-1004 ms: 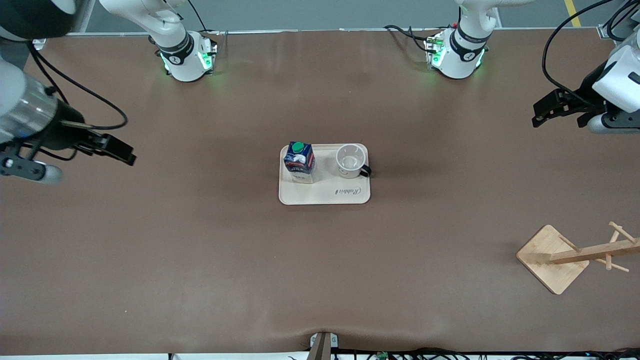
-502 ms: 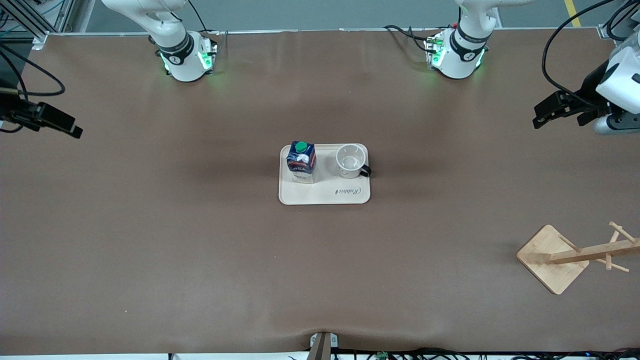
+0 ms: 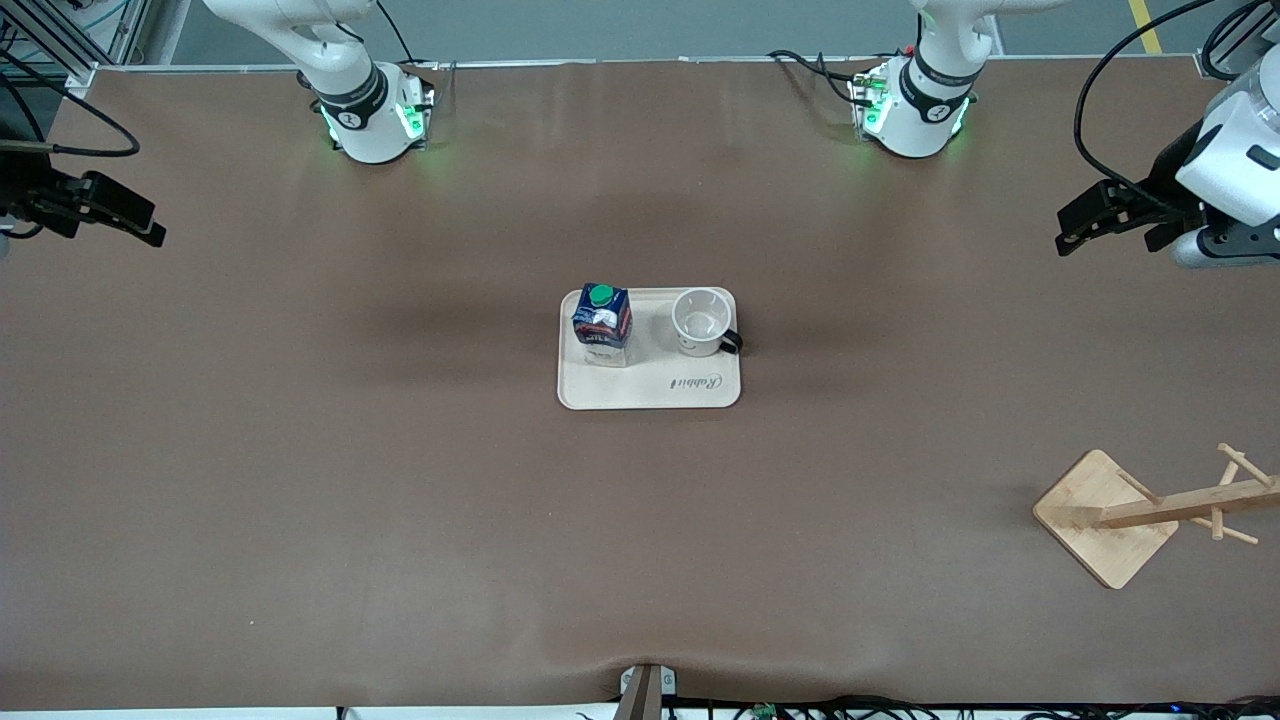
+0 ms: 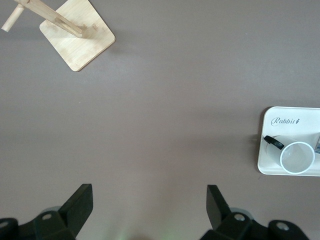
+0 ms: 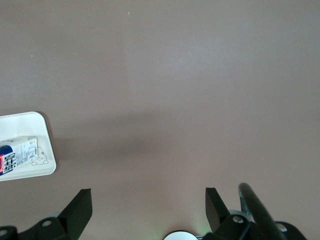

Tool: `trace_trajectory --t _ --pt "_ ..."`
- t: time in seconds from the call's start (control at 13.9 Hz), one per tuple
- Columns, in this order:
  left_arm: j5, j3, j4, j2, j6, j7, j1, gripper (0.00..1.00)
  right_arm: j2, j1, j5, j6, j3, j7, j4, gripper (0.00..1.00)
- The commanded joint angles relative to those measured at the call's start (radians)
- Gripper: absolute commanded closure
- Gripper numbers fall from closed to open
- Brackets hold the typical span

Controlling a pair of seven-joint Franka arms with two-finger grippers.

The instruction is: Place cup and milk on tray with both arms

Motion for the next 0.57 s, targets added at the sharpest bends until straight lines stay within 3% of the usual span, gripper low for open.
trace_trajectory --t 0.0,0.5 --pt "-0.003 -0.004 0.005 -0.010 0.016 0.004 0.008 0.00 -0.034 -0.003 -0.007 0.026 0.005 -0.029 -0.041 0.00" --pt "0.003 -0.003 0.025 0.013 0.013 0.004 0.005 0.00 -0.032 -0.001 -0.038 0.028 0.003 -0.029 -0.041 0.00"
